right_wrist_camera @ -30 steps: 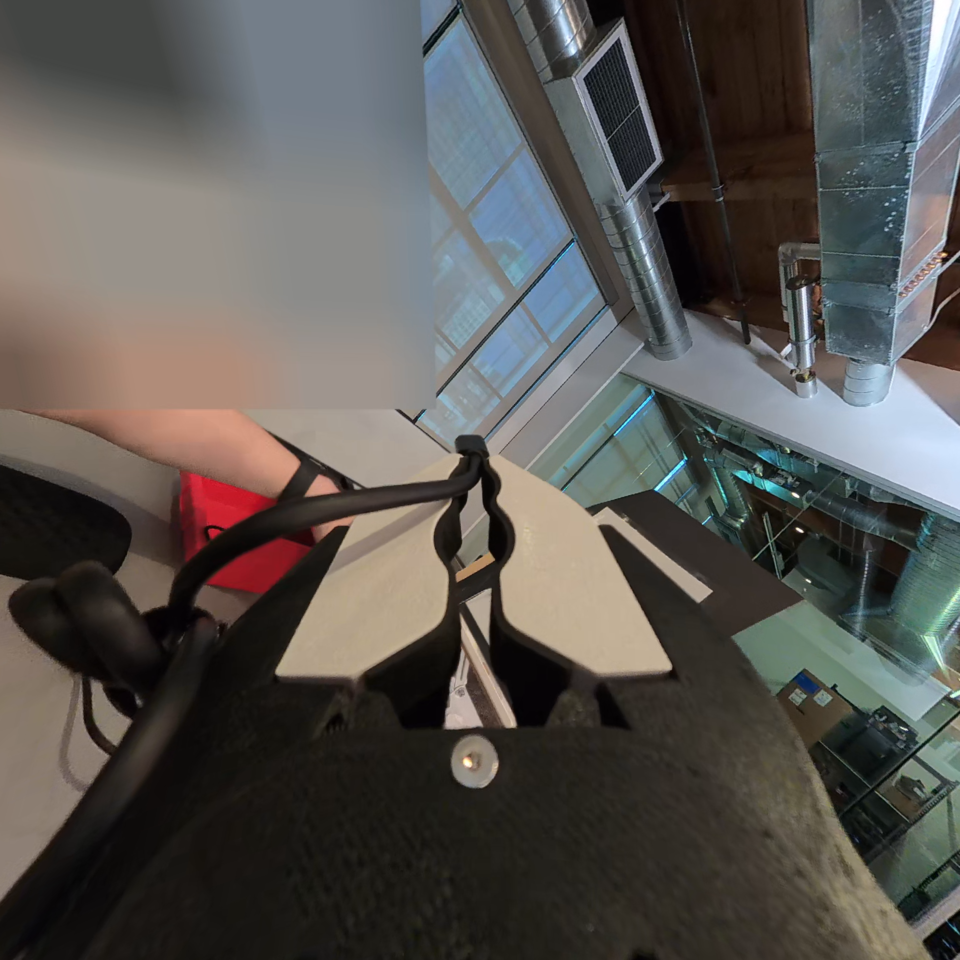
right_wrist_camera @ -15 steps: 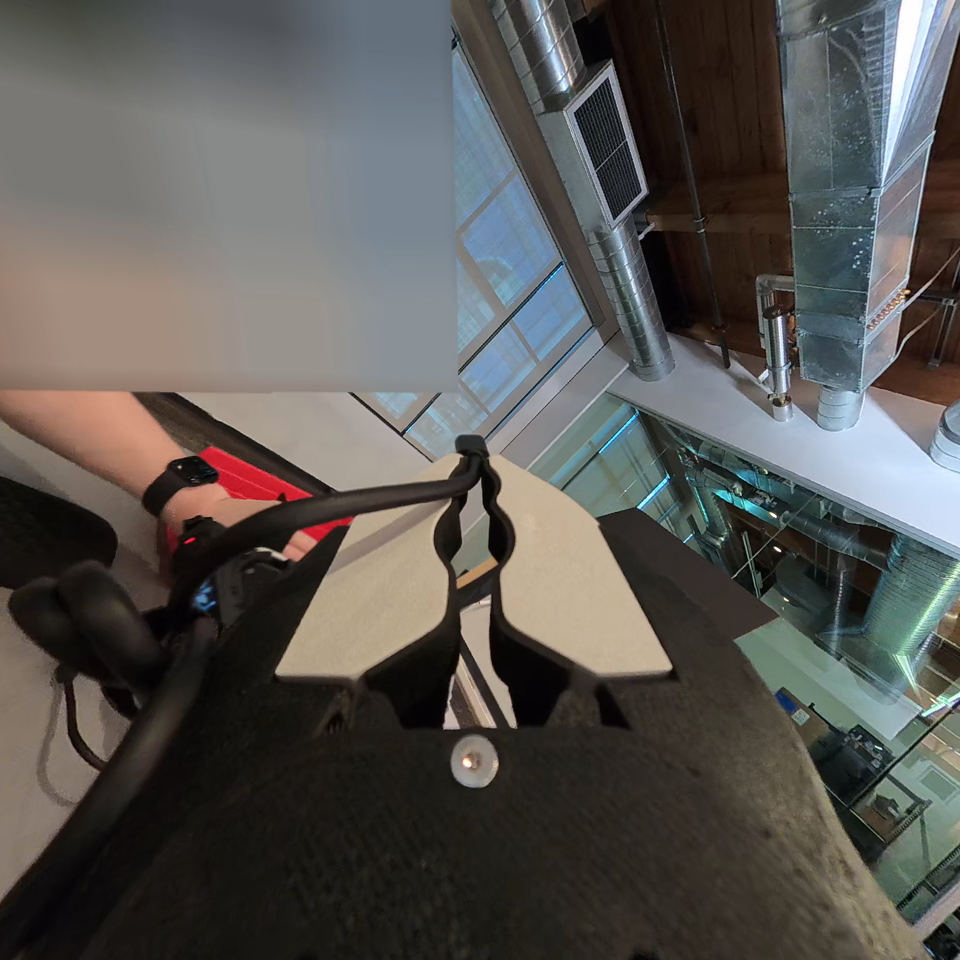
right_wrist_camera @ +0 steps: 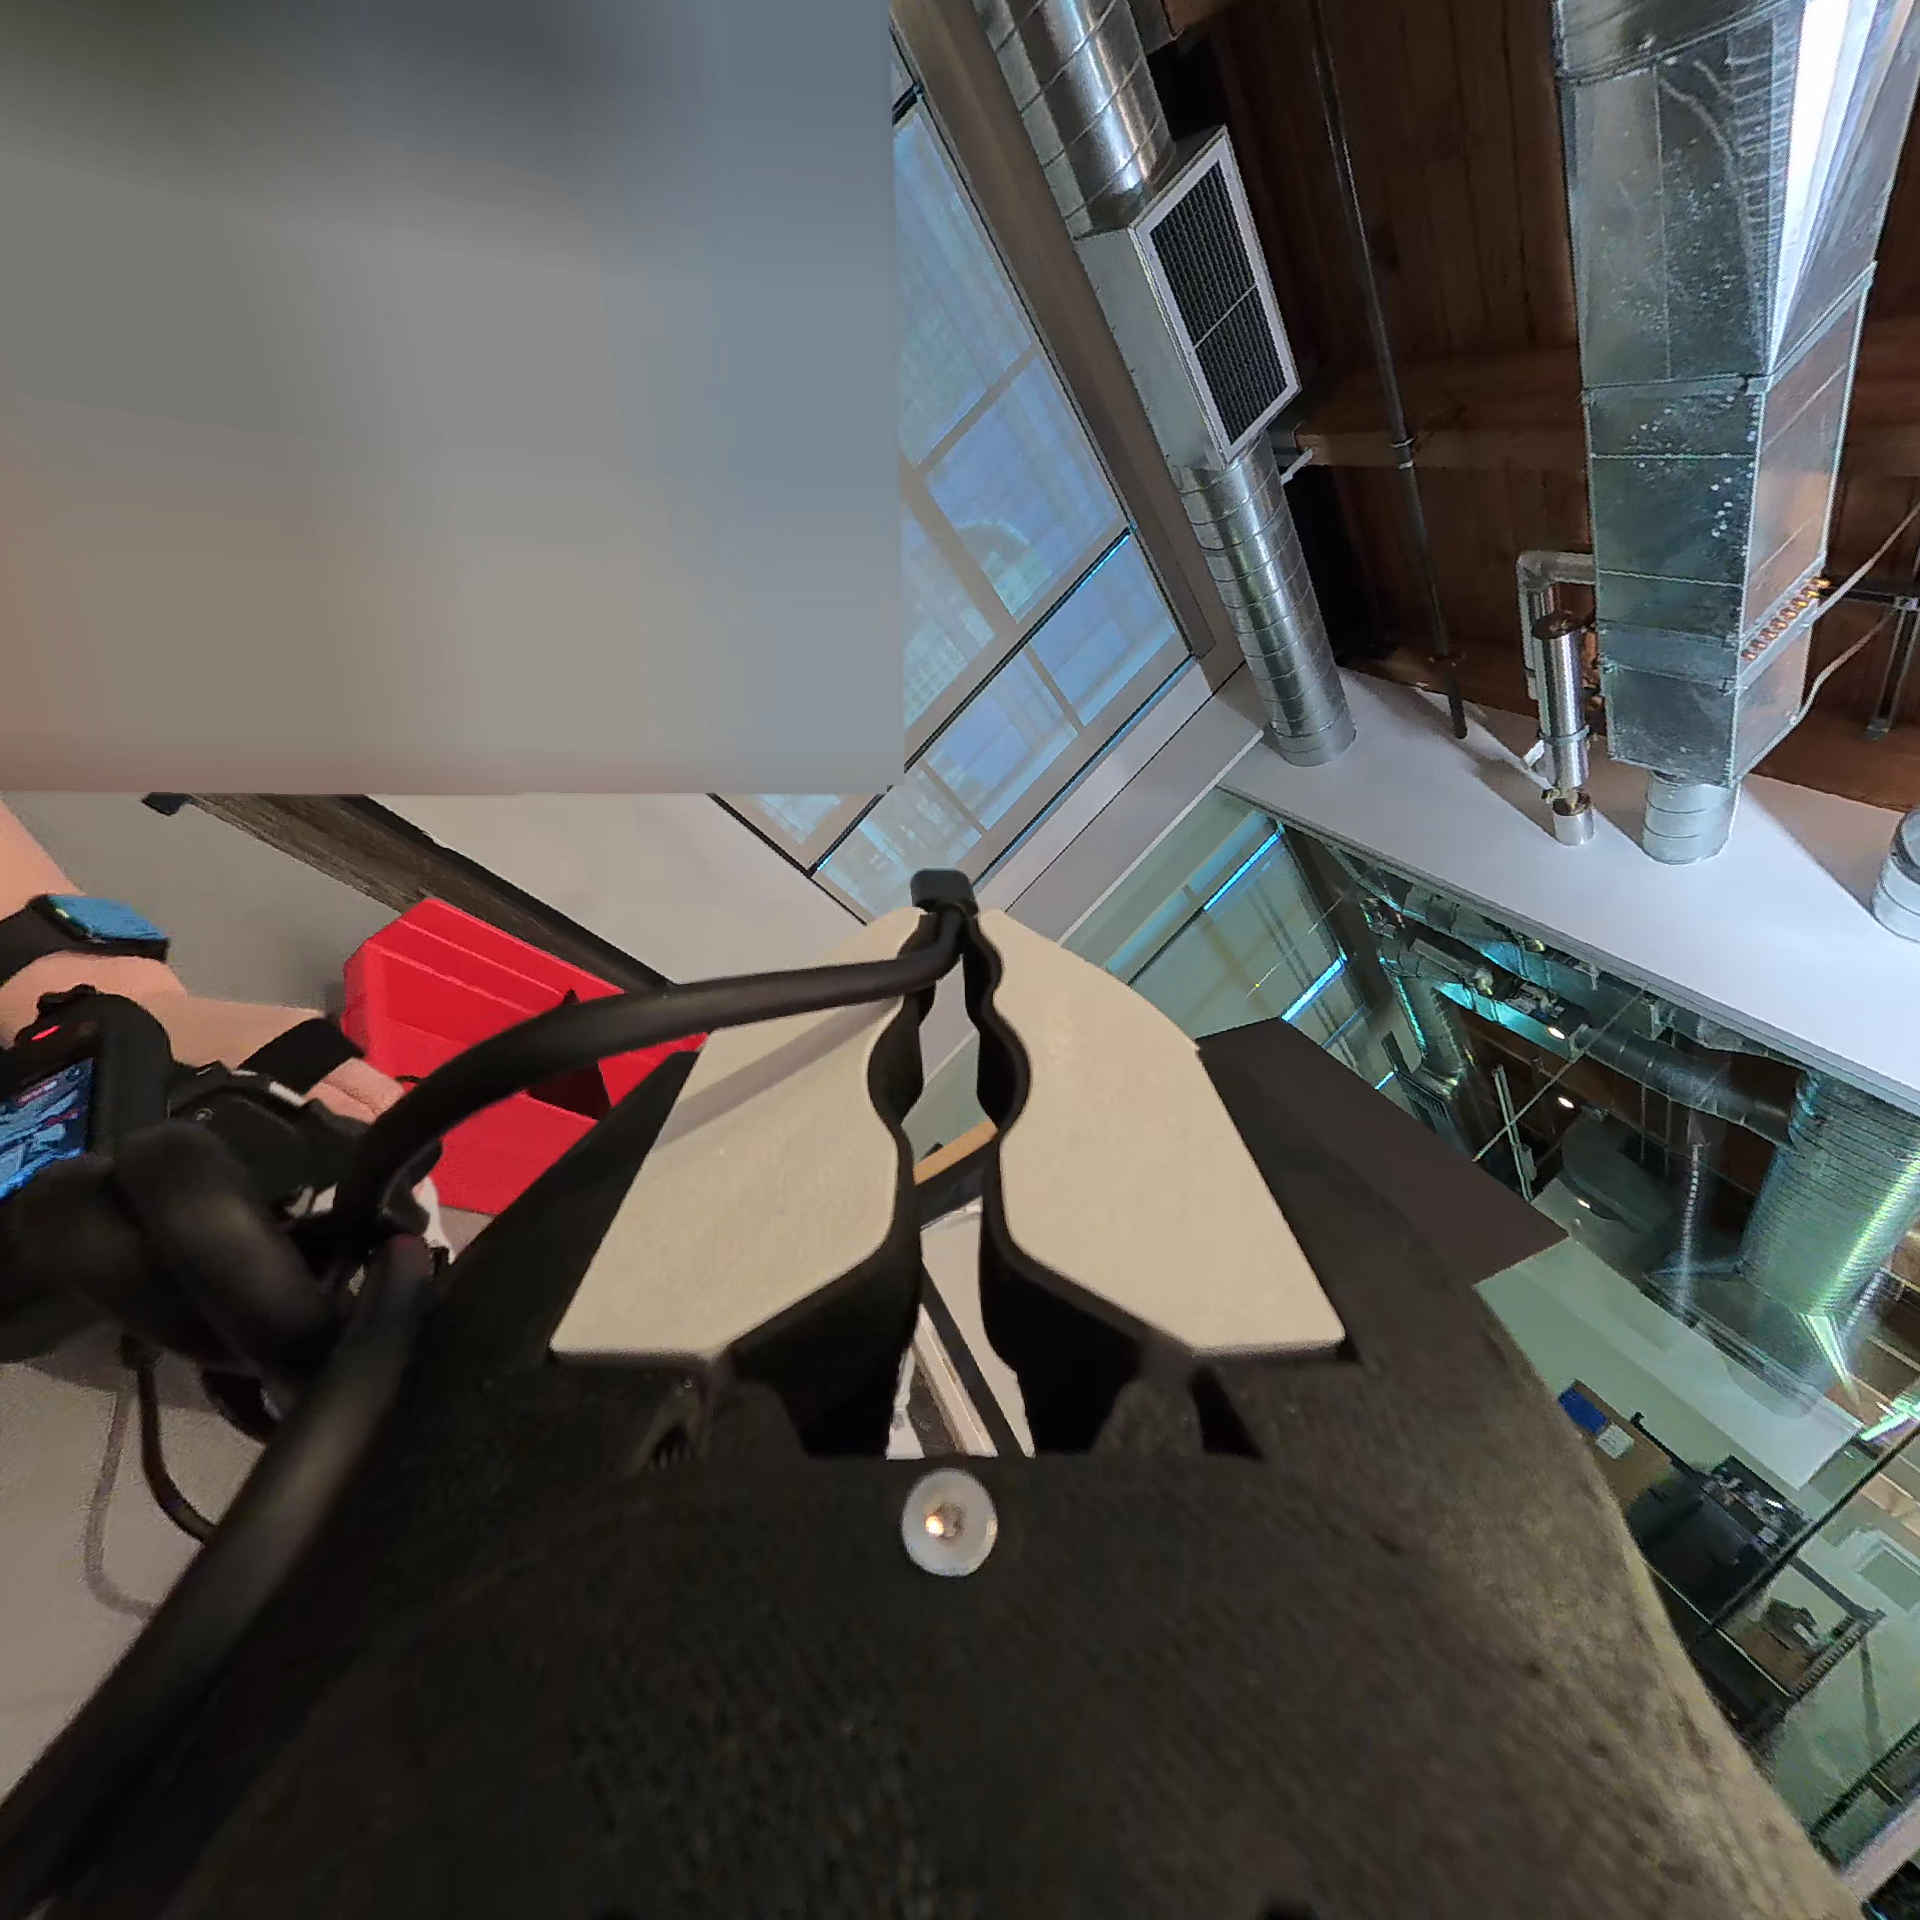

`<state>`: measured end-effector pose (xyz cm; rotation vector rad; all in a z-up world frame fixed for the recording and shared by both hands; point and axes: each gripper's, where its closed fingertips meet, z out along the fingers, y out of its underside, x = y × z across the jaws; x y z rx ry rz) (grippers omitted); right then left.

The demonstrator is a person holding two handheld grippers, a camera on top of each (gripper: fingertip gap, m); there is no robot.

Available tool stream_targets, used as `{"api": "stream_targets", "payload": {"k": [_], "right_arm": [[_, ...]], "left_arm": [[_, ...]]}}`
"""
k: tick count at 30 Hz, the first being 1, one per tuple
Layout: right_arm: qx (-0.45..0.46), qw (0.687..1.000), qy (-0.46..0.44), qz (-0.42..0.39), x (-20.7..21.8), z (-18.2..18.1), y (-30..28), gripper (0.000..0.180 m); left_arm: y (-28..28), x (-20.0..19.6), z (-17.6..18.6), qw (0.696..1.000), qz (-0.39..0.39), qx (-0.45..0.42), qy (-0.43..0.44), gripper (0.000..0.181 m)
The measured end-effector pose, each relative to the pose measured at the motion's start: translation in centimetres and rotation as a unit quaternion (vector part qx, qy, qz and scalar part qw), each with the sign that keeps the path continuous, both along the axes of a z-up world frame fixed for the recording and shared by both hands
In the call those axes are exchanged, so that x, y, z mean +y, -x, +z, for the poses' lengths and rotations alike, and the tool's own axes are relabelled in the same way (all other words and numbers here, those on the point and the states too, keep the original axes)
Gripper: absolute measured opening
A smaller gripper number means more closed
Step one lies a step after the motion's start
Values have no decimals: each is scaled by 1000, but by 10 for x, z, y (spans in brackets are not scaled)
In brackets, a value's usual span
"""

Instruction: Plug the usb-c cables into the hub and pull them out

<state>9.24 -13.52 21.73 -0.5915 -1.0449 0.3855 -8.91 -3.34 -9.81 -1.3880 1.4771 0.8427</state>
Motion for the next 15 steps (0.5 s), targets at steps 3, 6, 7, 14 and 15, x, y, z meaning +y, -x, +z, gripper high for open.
{"api": "stream_targets", "payload": {"k": [3, 6, 7, 14, 15], "right_arm": [[2, 1000, 1, 2, 0, 0, -1, 5], [2, 1000, 2, 3, 0, 0, -2, 5], [3, 1000, 2, 4, 0, 0, -3, 5], [-1, 1000, 11, 11, 1, -1, -2, 5], [-3, 1000, 14, 9, 2, -2, -1, 5]], "left_arm": [[1, -7, -13, 999, -1, -15, 36, 33], [7, -7, -19, 999, 4, -15, 48, 35], [8, -7, -20, 999, 2, -16, 51, 33], [3, 1, -35, 996, -10, 0, 86, 10], [2, 2, -36, 996, -13, 3, 86, 10]]}}
